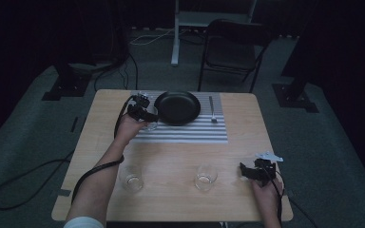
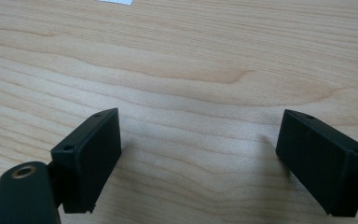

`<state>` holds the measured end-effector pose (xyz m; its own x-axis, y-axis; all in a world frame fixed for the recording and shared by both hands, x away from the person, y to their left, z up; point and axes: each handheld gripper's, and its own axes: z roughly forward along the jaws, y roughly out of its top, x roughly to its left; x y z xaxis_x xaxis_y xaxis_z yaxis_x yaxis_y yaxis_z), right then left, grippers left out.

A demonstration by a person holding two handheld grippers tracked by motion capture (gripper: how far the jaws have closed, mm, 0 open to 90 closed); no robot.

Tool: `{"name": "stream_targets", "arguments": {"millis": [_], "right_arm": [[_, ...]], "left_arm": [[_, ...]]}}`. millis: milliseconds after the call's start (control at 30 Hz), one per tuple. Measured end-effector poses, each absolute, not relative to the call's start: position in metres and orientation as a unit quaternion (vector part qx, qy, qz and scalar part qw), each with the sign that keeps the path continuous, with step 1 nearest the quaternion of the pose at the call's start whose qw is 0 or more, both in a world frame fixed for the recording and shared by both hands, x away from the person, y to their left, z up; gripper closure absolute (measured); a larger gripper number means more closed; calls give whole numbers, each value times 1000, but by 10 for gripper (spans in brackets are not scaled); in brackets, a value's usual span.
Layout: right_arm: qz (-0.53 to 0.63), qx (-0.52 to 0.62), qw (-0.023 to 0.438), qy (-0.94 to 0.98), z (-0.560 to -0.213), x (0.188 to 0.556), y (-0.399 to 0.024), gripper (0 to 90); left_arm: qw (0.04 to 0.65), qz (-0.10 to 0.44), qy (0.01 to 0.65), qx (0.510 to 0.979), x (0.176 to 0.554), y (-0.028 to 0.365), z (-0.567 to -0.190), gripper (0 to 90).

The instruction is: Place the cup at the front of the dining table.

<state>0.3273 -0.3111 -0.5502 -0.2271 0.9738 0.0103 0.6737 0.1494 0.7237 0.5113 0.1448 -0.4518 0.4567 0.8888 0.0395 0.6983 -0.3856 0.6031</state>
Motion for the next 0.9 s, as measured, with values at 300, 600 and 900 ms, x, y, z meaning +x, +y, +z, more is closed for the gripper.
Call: {"name": "stream_targets", "arguments": {"millis": [300,600,900], "right_arm": [[311,573,241,719,-550,327,-311,135],[311,573,241,719,-550,327,-311,134],[311,573,241,719,-550,327,-311,135]], "left_arm": [[252,184,486,816,512,141,-472,181],[260,191,471,821,510,142,-475,175],[251,186,475,822,510,143,-479,173]]}}
